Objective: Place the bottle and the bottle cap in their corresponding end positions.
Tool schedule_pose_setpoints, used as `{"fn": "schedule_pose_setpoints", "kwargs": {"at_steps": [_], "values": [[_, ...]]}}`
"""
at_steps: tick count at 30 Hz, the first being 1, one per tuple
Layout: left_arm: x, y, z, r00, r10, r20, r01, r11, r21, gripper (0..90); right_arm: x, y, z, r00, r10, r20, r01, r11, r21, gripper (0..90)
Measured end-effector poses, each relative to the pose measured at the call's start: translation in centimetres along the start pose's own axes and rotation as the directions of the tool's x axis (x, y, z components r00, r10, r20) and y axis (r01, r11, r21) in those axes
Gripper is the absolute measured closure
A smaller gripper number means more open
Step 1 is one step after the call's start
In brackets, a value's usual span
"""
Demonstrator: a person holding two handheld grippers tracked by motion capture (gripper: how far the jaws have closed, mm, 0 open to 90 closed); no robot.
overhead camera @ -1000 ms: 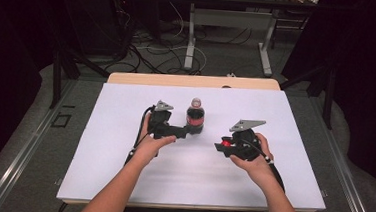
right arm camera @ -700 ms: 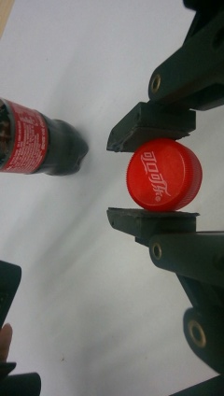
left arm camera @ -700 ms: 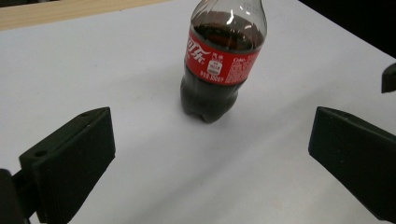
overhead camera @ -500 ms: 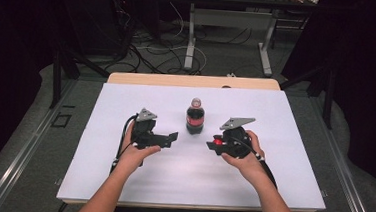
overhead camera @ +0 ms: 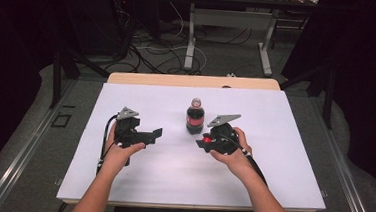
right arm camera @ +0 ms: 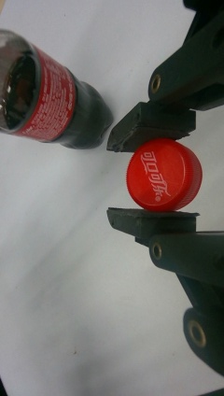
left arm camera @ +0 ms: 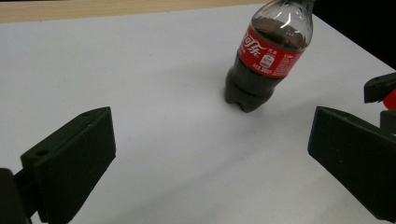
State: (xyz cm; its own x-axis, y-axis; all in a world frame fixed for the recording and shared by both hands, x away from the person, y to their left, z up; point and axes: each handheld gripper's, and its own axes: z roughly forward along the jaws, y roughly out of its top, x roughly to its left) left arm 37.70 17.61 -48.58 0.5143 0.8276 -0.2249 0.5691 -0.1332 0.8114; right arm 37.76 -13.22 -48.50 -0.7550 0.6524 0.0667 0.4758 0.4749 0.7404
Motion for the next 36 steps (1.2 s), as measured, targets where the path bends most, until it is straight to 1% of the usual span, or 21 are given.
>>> {"fn": "schedule_pose_setpoints", "kwargs": {"at_steps": [3,4,6,7,9,11,12,14,15,16,17,19,22,24,26,27,28,30,33,34,36], "values": [[0.2,0.0,-0.2,0.9999,-0.009,-0.005,0.009,0.9999,-0.008,1.0,0.2,0.1,0.9,0.9999,-0.007,-0.012,0.007,0.999,0.034,60.6],[0.3,0.1,-0.3,0.9999,-0.01,-0.003,0.01,0.9999,-0.003,1.0,0.4,0.0,1.3,1.0,-0.002,-0.009,0.003,1.0,0.022,60.6],[0.4,0.1,-0.4,0.9999,-0.014,-0.004,0.014,0.9999,-0.005,1.0,0.6,0.0,1.8,0.9998,-0.016,-0.01,0.017,0.998,0.056,60.6],[0.4,0.1,-0.4,0.9999,-0.015,-0.002,0.015,0.9999,-0.002,1.0,0.7,-0.1,2.3,0.9998,-0.015,-0.009,0.016,0.999,0.049,60.6],[0.5,0.0,-0.4,0.9998,-0.019,-0.005,0.019,0.9998,-0.01,1.0,1.0,-0.1,2.8,0.9999,-0.01,-0.014,0.011,0.998,0.065,60.6],[0.5,0.0,-0.4,0.9998,-0.021,-0.007,0.021,0.9997,-0.01,1.0,1.1,-0.3,3.6,0.9997,-0.015,-0.017,0.016,0.998,0.062,60.6],[0.5,0.0,-0.4,0.9998,-0.021,-0.008,0.021,0.9997,-0.01,1.0,1.2,-0.3,3.8,0.9996,-0.017,-0.021,0.019,0.996,0.083,60.6],[0.5,0.0,-0.4,0.9998,-0.016,-0.006,0.016,0.9999,-0.004,1.1,1.2,-0.5,4.4,0.9997,-0.012,-0.019,0.014,0.995,0.101,60.6],[0.4,0.0,-0.4,0.9998,-0.019,-0.006,0.019,0.9997,-0.013,1.0,1.1,-0.6,4.7,0.9994,-0.029,-0.021,0.03,0.995,0.099,60.6],[0.5,0.0,-0.4,0.9998,-0.018,-0.004,0.018,0.9998,-0.012,1.0,1.3,-0.8,4.9,0.9999,-0.008,-0.014,0.009,0.996,0.09,60.6],[0.5,0.0,-0.4,0.9998,-0.019,-0.004,0.019,0.9998,-0.012,1.0,1.3,-0.9,5.0,0.9997,-0.005,-0.023,0.007,0.994,0.108,60.6],[0.4,0.0,-0.4,0.9999,-0.014,-0.003,0.014,0.9999,0.0,1.0,1.3,-1.2,5.3,0.9998,-0.003,-0.019,0.005,0.993,0.115,60.6],[0.4,-0.1,-0.4,0.9999,-0.013,-0.009,0.013,0.9999,-0.001,1.1,1.3,-1.7,5.7,0.9998,0.002,-0.018,0.0,0.993,0.115,60.6],[0.4,-0.1,-0.4,0.9997,-0.023,-0.009,0.023,0.9997,-0.006,1.0,1.3,-2.0,5.8,0.9999,0.01,-0.013,-0.008,0.993,0.115,60.6],[0.5,-0.1,-0.4,0.9996,-0.025,-0.011,0.025,0.9997,-0.004,1.0,1.4,-2.4,6.1,0.9999,0.01,0.002,-0.01,0.994,0.104,60.6],[0.5,-0.2,-0.3,0.9996,-0.026,-0.011,0.026,0.9997,-0.003,1.0,1.4,-2.5,6.1,1.0,-0.002,-0.009,0.003,0.993,0.119,60.6],[0.5,-0.2,-0.3,0.9996,-0.025,-0.012,0.025,0.9997,-0.005,1.0,1.5,-2.7,6.2,1.0,0.008,-0.003,-0.008,0.994,0.109,60.6],[0.6,-0.2,-0.3,0.9996,-0.027,-0.012,0.027,0.9996,0.002,1.0,1.5,-2.8,6.3,0.9999,0.013,-0.004,-0.013,0.993,0.115,60.6],[0.6,-0.2,-0.3,0.9997,-0.021,-0.011,0.021,0.9997,0.009,1.0,1.6,-2.9,6.5,1.0,-0.002,0.001,0.002,0.993,0.119,60.5],[0.6,-0.2,-0.3,0.9997,-0.022,-0.013,0.022,0.9997,0.011,1.1,1.6,-2.9,6.5,0.9999,-0.014,-0.004,0.015,0.992,0.123,60.5],[0.6,-0.2,-0.2,0.9996,-0.025,-0.015,0.025,0.9997,0.006,1.0,1.7,-2.9,6.6,1.0,-0.004,0.0,0.004,0.993,0.118,60.5]]}}
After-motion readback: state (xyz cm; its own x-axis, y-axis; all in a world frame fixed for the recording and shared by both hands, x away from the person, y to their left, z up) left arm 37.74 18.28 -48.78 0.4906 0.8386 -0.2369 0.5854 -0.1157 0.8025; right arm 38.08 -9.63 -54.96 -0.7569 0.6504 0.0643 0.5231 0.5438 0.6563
